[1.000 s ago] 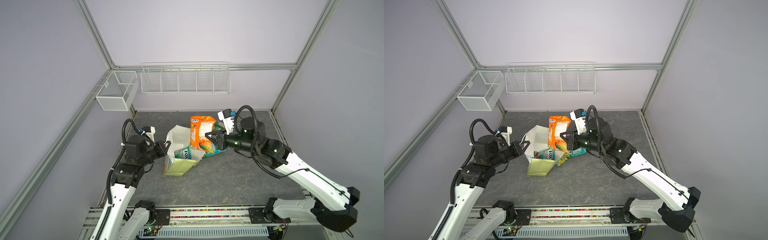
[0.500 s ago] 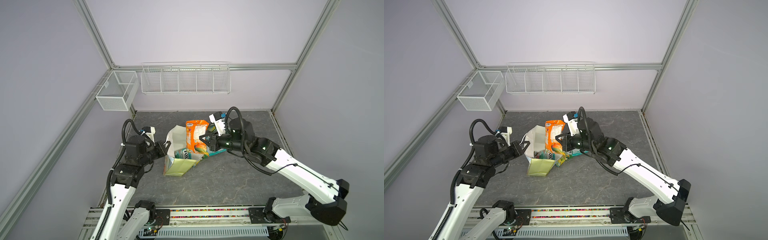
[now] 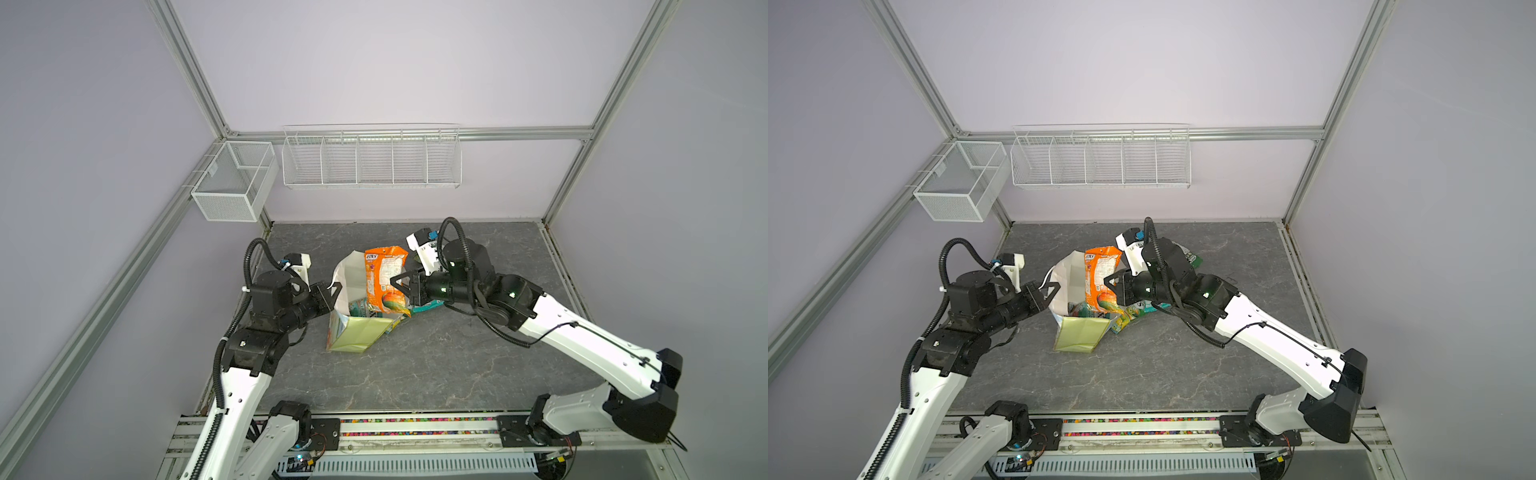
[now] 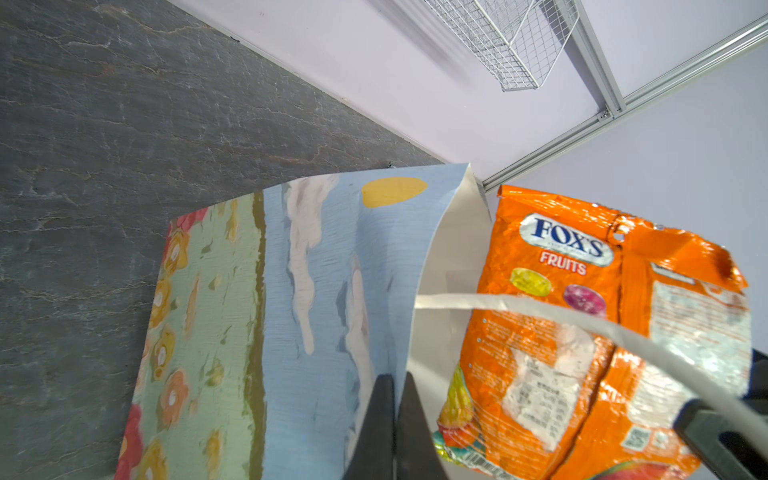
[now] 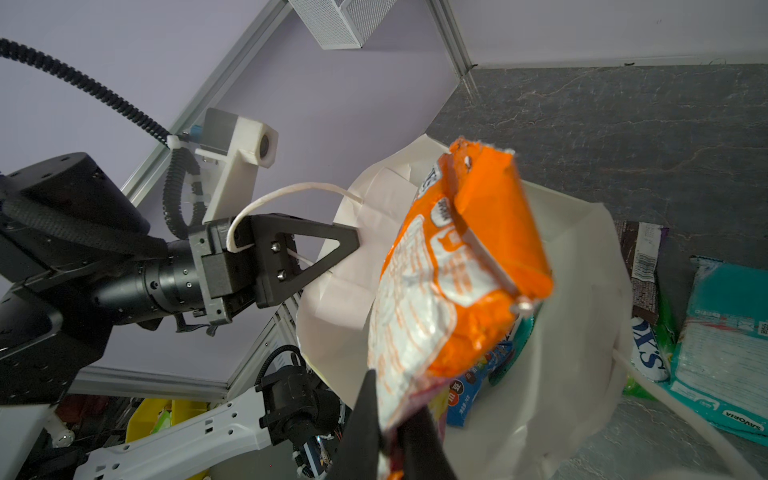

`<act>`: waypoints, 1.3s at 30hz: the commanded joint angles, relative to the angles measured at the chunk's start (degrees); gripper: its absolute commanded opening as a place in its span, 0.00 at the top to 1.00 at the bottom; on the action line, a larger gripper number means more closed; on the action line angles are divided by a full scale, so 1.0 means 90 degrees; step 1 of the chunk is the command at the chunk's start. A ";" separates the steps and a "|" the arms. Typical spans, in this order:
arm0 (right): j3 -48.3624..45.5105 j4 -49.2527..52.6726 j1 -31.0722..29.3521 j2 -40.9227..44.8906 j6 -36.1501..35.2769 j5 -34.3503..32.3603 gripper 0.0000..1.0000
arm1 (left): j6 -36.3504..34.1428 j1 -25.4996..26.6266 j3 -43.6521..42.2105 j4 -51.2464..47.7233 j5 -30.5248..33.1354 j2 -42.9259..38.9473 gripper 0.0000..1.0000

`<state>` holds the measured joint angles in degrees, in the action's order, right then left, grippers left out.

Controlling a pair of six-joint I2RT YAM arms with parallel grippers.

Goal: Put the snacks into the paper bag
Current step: 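Lower the orange Fox's Fruits packet into the paper bag with the right gripper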

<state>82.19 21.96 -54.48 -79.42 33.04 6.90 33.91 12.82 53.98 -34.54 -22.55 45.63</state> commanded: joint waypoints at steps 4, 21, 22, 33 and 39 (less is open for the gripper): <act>0.0237 -0.0389 -0.0067 -0.0086 0.0082 0.0092 0.91 | 0.0058 0.0019 -0.0070 0.0267 -0.0102 -0.0120 1.00; 0.0313 -0.0442 -0.0154 -0.0284 0.0123 0.0162 0.89 | 0.0070 0.0020 -0.0077 0.0264 -0.0102 -0.0139 1.00; 0.0328 -0.0440 -0.0161 -0.0288 0.0118 0.0162 0.89 | 0.0070 0.0020 -0.0079 0.0264 -0.0097 -0.0138 1.00; 0.0419 -0.0418 -0.0206 -0.0412 0.0123 0.0181 0.89 | 0.0063 0.0021 -0.0023 0.0274 -0.0122 -0.0099 1.00; 0.0482 -0.0408 -0.0224 -0.0529 0.0118 0.0218 0.89 | 0.0055 0.0012 -0.0010 0.0285 -0.0117 -0.0078 1.00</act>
<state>84.77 21.54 -56.03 -83.77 33.85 7.79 34.06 12.82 53.39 -34.09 -22.57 45.28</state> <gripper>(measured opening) 0.112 0.047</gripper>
